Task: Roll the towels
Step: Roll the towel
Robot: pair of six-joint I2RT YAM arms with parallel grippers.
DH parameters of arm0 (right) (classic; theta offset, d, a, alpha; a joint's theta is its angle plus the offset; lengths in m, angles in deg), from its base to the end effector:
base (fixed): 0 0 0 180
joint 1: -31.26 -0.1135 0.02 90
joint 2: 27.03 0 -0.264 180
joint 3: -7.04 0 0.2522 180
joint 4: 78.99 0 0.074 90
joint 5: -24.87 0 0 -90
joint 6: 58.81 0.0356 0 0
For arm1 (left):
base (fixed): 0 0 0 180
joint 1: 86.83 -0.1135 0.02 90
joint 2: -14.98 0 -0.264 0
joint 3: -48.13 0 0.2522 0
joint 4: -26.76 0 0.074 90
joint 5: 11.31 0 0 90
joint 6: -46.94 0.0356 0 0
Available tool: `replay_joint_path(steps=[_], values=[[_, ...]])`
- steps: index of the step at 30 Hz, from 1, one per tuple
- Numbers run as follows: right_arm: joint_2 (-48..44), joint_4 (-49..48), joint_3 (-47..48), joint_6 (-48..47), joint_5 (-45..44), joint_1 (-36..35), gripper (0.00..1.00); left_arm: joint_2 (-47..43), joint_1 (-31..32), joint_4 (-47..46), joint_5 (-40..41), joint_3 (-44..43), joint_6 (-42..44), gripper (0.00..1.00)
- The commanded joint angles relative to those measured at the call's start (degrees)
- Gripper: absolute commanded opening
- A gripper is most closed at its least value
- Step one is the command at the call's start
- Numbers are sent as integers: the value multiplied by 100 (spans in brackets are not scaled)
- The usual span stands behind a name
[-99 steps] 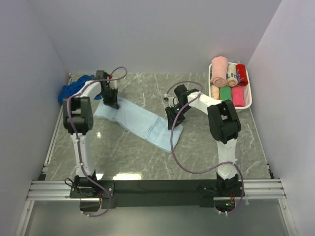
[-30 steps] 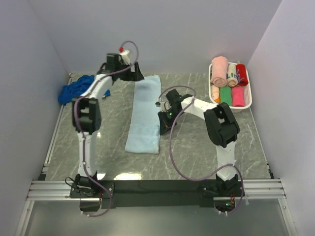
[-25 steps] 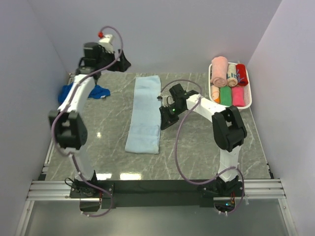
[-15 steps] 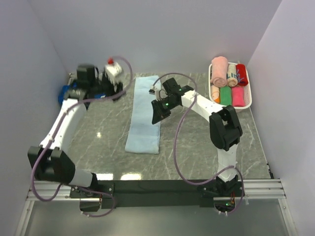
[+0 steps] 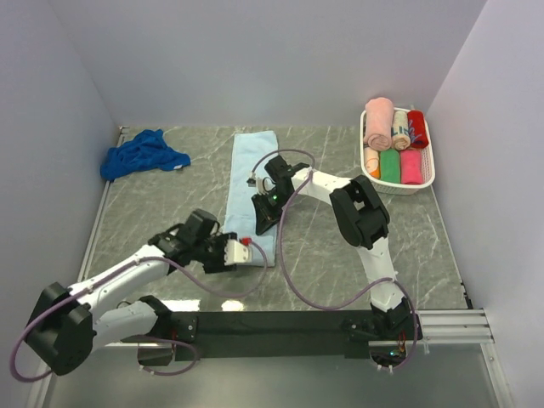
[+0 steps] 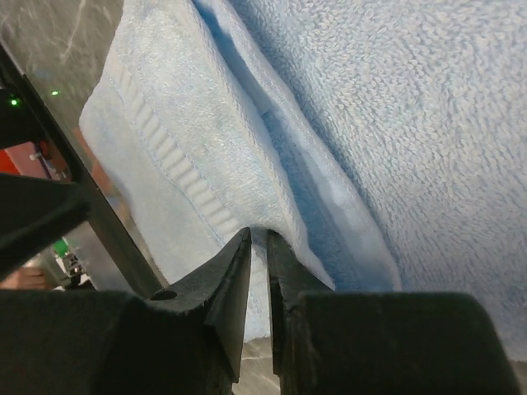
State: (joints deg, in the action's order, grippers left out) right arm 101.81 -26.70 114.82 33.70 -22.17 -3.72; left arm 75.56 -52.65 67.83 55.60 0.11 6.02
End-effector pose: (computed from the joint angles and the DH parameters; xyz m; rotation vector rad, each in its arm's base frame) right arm 0.3545 0.2776 0.1326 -0.9618 2.7115 1.2054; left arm 0.1574 -0.1238 0.2027 1.7413 1.7130 -0.3898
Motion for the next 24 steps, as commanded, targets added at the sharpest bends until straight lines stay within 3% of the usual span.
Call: replay_joint_path(steps=[1,7,10,11,15,18,24], values=[[80,-20,-94,-31,-279,0,21,216,510,-1121,638,411,163,58],[54,6,-182,-109,-358,0,20,972,705,-2097,1043,657,181,60],[63,59,-173,-153,-385,9,20,1236,714,-2143,1035,614,207,48],[63,68,-165,-171,-402,18,20,1263,714,-2055,1000,570,259,39],[45,173,-59,-198,-446,18,18,1115,722,-1195,561,369,540,15],[-130,287,-120,-354,-385,0,17,1009,731,-211,271,96,551,4],[-613,480,-568,-593,-367,-123,16,1289,722,784,-387,-475,129,1]])
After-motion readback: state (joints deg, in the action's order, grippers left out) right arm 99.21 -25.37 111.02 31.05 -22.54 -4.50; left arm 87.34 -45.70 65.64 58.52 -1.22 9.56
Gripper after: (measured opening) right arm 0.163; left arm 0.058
